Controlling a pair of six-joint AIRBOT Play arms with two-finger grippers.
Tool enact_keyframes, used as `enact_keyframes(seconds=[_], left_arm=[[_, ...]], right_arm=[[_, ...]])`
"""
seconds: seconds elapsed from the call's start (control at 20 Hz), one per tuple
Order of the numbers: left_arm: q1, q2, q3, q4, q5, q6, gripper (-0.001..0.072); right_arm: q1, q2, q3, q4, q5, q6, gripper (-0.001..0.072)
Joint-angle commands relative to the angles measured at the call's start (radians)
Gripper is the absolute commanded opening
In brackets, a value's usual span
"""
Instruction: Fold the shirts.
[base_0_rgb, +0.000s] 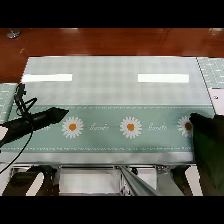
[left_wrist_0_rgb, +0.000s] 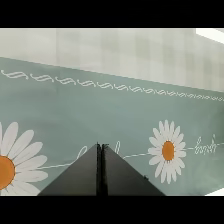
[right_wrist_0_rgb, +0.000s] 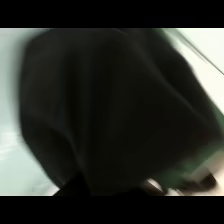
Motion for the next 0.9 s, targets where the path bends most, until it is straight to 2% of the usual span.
enact_keyframes(seconds=[0.0, 0.1, 0.15, 0.2, 0.25, 0.4, 0.5, 0.6, 0.65, 0.7, 0.75, 0.8, 0.85], left_arm=[[-0.001, 0.000, 0.000, 0.000, 0.000, 0.008, 0.0022], [-0.001, 0.000, 0.000, 0.000, 0.000, 0.008, 0.0022], [-0.001, 0.000, 0.000, 0.000, 0.000, 0.009, 0.0022], [-0.001, 0.000, 0.000, 0.000, 0.003, 0.011, 0.0021], [-0.001, 0.000, 0.000, 0.000, 0.008, 0.011, 0.0021], [-0.001, -0.002, 0.007, 0.000, 0.028, 0.023, 0.0020], [-0.001, -0.035, 0.040, 0.001, 0.011, 0.082, 0.0020], [-0.001, -0.105, 0.113, 0.018, -0.011, 0.106, 0.0020], [0.000, -0.151, 0.177, 0.035, -0.030, 0.109, 0.0020], [-0.001, -0.201, 0.254, 0.050, -0.056, 0.109, 0.0020], [-0.001, -0.258, 0.357, 0.063, -0.094, 0.109, 0.0020], [-0.001, -0.319, 0.474, 0.068, -0.135, 0.109, 0.0019], [-0.007, -0.373, 0.586, 0.073, -0.166, 0.109, 0.0019]], right_arm=[[-0.151, 0.151, -0.182, -0.183, 0.004, 0.002, 0.0032], [-0.161, 0.182, -0.243, -0.245, 0.005, 0.013, 0.0032], [-0.161, 0.184, -0.266, -0.275, 0.005, 0.031, 0.0140], [-0.161, 0.182, -0.281, -0.278, 0.002, 0.036, 0.0509], [-0.161, 0.174, -0.282, -0.275, -0.015, 0.035, 0.0626], [-0.156, 0.103, -0.271, -0.263, -0.042, 0.027, 0.0623], [-0.116, 0.024, -0.218, -0.231, -0.074, 0.013, 0.0620], [-0.040, -0.086, -0.105, -0.152, -0.132, -0.004, 0.0567], [0.014, -0.146, -0.029, -0.100, -0.156, -0.014, 0.0440], [0.087, -0.215, 0.064, -0.037, -0.188, -0.032, 0.0243], [0.166, -0.277, 0.156, 0.037, -0.225, -0.060, 0.0096], [0.263, -0.341, 0.256, 0.109, -0.278, -0.090, 0.0032], [0.361, -0.394, 0.336, 0.159, -0.334, -0.111, 0.0032]])
